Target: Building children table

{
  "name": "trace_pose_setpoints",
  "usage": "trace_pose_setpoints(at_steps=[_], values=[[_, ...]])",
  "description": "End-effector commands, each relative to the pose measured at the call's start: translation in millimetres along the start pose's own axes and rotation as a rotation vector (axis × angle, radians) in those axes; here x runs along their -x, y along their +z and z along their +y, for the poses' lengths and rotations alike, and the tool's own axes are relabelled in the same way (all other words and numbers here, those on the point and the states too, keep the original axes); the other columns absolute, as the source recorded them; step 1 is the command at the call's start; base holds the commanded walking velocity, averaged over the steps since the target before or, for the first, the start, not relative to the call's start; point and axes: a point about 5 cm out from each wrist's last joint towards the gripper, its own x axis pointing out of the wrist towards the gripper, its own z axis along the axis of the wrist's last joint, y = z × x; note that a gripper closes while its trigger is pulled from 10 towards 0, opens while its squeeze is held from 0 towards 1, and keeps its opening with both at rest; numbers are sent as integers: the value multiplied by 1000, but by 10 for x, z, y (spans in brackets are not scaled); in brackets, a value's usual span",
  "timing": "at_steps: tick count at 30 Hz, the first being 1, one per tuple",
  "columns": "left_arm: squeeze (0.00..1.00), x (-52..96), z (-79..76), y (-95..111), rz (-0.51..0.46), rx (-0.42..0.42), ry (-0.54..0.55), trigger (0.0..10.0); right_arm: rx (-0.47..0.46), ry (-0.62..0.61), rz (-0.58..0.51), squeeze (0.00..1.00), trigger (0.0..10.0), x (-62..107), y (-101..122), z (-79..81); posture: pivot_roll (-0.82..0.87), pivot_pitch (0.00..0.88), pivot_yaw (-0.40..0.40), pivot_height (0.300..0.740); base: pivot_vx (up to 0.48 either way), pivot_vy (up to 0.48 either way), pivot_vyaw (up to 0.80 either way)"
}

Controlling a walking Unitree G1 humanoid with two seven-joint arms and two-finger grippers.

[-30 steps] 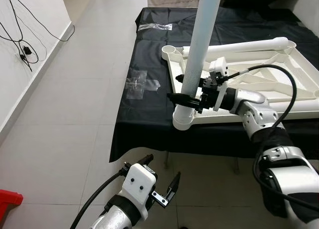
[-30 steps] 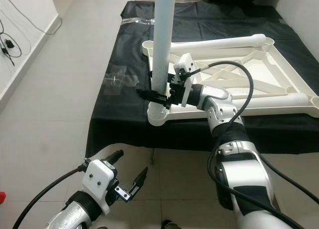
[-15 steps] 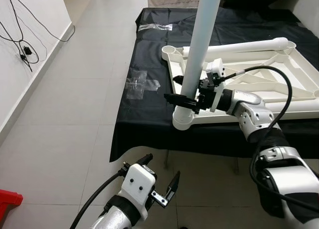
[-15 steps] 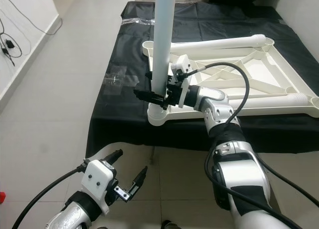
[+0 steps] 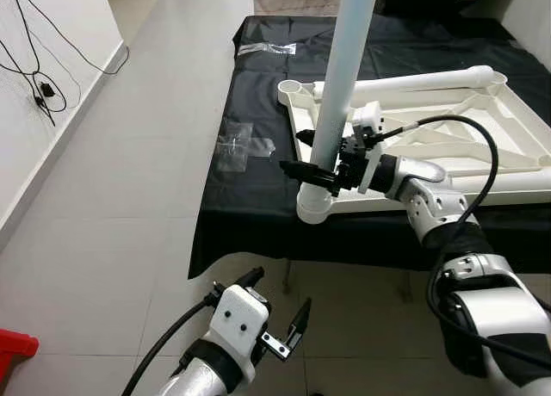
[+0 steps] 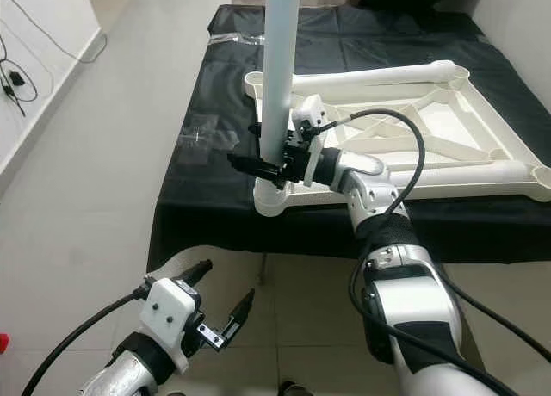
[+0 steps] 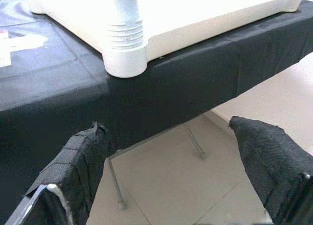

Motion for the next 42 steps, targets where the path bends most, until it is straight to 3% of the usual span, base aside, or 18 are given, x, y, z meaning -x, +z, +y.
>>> trace_pose_setpoints(at_steps=[1, 9, 10, 11, 12, 28, 34, 36, 37, 39, 40, 41, 42], values=[[0, 25, -25, -43, 23, -8, -10, 10000, 5, -17, -10, 0, 10000, -31, 6, -10, 101, 194, -48, 740, 0, 0, 0], [0, 23, -23, -37, 24, -10, -11, 10000, 4, -40, -14, 0, 9922, -58, -2, -18, 103, 203, -48, 740, 0, 0, 0], [0, 21, -22, -36, 24, -11, -11, 10000, 4, -43, -18, 0, 1765, -63, -2, -18, 103, 203, -48, 740, 0, 0, 0], [0, 21, -22, -36, 24, -11, -11, 10000, 4, -43, -18, 0, 1765, -63, -2, -18, 103, 203, -48, 740, 0, 0, 0], [0, 21, -21, -36, 25, -12, -11, 10000, 1, -45, -21, 0, 0, -68, -9, -15, 103, 205, -48, 740, 0, 0, 0], [0, 28, -13, -33, 30, -15, -9, 10000, -9, -51, -20, 0, 0, -102, -170, 84, 107, 212, -45, 740, 0, 0, 0], [0, 28, 15, -28, 28, -24, 3, 10000, 2, -219, -44, 0, 0, -63, -263, 66, 104, 213, -44, 740, 0, 0, 0], [0, 20, 32, -31, 28, -27, 7, 10000, 0, -440, -44, 0, 0, -6, -355, 8, 101, 213, -43, 740, 0, 0, 0], [0, 20, 32, -31, 28, -27, 7, 10000, 0, -440, -44, 0, 0, -6, -355, 8, 101, 213, -43, 740, 0, 0, 0], [0, 13, 47, -35, 27, -29, 9, 10000, -1, -634, -11, 0, 0, 44, -448, -39, 98, 214, -40, 740, 0, 0, 0], [0, 13, 47, -35, 27, -29, 9, 10000, -1, -634, -11, 0, 0, 44, -448, -39, 98, 214, -40, 740, 0, 0, 0], [0, 11, 52, -37, 27, -31, 9, 10000, 7, -778, 27, 0, 0, 82, -514, -67, 98, 213, -39, 740, 0, 0, 0], [0, 11, 52, -37, 27, -31, 9, 10000, 7, -778, 27, 0, 0, 82, -514, -67, 98, 213, -39, 740, 0, 0, 0]])
